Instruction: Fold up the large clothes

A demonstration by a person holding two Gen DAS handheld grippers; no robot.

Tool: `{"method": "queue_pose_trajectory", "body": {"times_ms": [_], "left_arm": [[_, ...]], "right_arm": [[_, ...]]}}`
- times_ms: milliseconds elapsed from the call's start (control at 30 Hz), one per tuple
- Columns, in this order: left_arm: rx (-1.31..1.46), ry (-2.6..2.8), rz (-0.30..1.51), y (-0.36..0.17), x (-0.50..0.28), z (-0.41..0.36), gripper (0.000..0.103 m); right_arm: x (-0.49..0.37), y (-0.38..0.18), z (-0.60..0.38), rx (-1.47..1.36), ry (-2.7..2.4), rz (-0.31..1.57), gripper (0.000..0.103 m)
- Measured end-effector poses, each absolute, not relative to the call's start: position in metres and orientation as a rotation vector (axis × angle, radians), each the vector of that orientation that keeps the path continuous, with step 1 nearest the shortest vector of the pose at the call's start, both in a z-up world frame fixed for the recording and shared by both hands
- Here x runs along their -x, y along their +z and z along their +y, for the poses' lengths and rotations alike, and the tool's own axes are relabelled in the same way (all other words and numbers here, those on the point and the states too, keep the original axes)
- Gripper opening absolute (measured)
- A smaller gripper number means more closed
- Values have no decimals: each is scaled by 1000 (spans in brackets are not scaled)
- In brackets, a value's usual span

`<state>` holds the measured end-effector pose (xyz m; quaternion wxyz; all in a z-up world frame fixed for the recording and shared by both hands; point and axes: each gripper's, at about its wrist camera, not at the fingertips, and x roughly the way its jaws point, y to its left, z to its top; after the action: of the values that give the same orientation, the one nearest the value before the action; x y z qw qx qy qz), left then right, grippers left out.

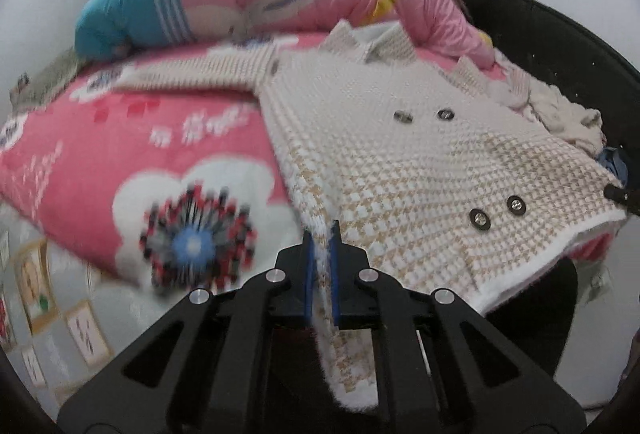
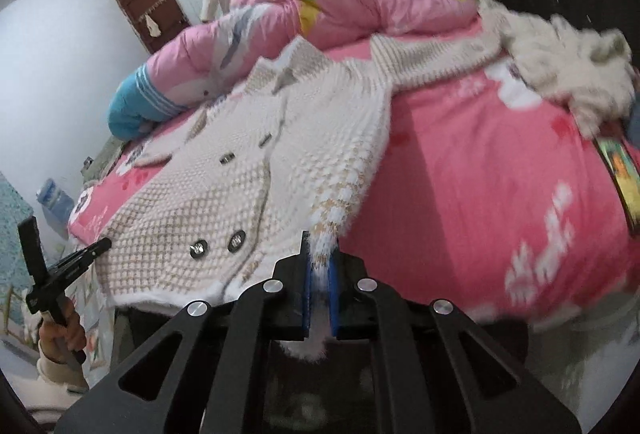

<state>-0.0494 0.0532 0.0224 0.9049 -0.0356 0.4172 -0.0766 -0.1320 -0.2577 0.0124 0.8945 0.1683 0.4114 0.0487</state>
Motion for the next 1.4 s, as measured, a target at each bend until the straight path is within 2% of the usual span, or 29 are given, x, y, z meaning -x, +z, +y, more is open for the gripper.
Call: {"method": "queue_pose_trajectory", "body": {"times_ms": [67,100,167,200,300,367,400,433,500,567,733,833,933,1133,1167,1333,1400], "left_arm": [[93,-149,917,5,60,62,7],[89,-139,957,-8,63,66,13],[73,-91,1005,-28,65,69,14],[66,-66,1019,-36,63,73,16],[84,-37,1011,-37,56,86,20],[90,-48,971,-28,48,89,23],[86,-60,952,-23,42,85,27],[81,-79,930,-18,37,81,30],[76,-132,900,-13,23,67,44],[78,-188,893,-12,7,49,51],[91,-264,932,-35,-36,13,52],[94,-237,989,-57,-53,12,52],[98,-258,986,-58,-51,16,52],[91,-243,960,-45,-53,19,54],[94,-238,953,-44,-56,19,57],[106,-198,977,-51,-76,19,58],[113,-205,979,-54,-79,19,66]], "right_arm": [[143,-8,-263,-369,86,923,7],[144,-21,-265,-366,78,974,8],[141,-50,-271,-308,-54,1097,17],[139,-59,-274,-262,-120,1135,18],[132,-61,-281,-187,-229,1132,19],[122,-47,-278,-210,-182,1067,33],[115,-39,-271,-203,-149,1018,48],[109,-33,-263,-189,-126,982,54],[89,-23,-237,-142,-27,907,55],[69,-25,-218,-125,54,877,55],[13,-58,-217,-207,181,901,55],[3,-89,-242,-233,108,1004,54],[15,-87,-267,-339,139,999,49],[4,-48,-247,-246,157,919,50],[2,-48,-238,-226,170,906,50],[-43,-74,-202,-108,131,950,50],[-46,-88,-209,-89,61,985,50]]}}
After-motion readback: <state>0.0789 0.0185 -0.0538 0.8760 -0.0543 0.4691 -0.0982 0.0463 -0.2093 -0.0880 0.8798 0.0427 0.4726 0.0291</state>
